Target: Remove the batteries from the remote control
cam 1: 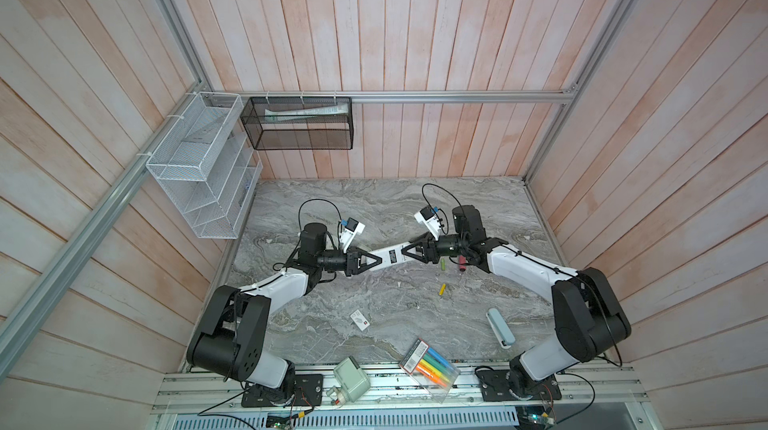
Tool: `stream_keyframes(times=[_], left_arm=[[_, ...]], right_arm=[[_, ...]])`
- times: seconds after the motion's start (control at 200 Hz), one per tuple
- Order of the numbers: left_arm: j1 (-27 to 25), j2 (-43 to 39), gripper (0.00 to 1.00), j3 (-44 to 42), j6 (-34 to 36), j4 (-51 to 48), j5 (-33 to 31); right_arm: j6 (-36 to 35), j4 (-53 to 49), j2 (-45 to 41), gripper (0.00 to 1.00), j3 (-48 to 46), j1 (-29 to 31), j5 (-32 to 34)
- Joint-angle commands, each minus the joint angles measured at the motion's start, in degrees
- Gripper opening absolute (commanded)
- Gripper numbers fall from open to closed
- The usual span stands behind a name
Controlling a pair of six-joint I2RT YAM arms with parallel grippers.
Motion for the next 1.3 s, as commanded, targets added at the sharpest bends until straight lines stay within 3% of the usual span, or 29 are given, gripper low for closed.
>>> stream_keyframes(times=[0.0, 0.395, 0.78, 0.99, 1.295], left_arm=[[0.1, 0.5, 0.0, 1.3, -2.0, 2.9, 1.0], [1.4, 1.8, 0.0, 1.0, -9.5, 8.8, -0.8], [2.0, 2.8, 0.0, 0.0, -14.0, 13.7, -2.3], [3.9, 1.8, 0.0, -1.2, -14.8, 14.3, -3.0], [5.0, 0.7, 0.0, -2.8, -18.9, 18.5, -4.0]], right_arm=[[0.9, 1.3, -0.3, 0.4, 1.9, -0.2, -1.0], [4.3, 3.7, 0.0, 0.38, 0.8, -0.6, -0.7], [7.6, 6.9, 2.2, 0.13, 0.7, -0.7, -1.8], [8.9, 8.1, 1.6, 0.11, -0.1, -1.9, -2.8], [16.1, 15.1, 1.9, 0.07, -1.8, -3.1, -5.8]])
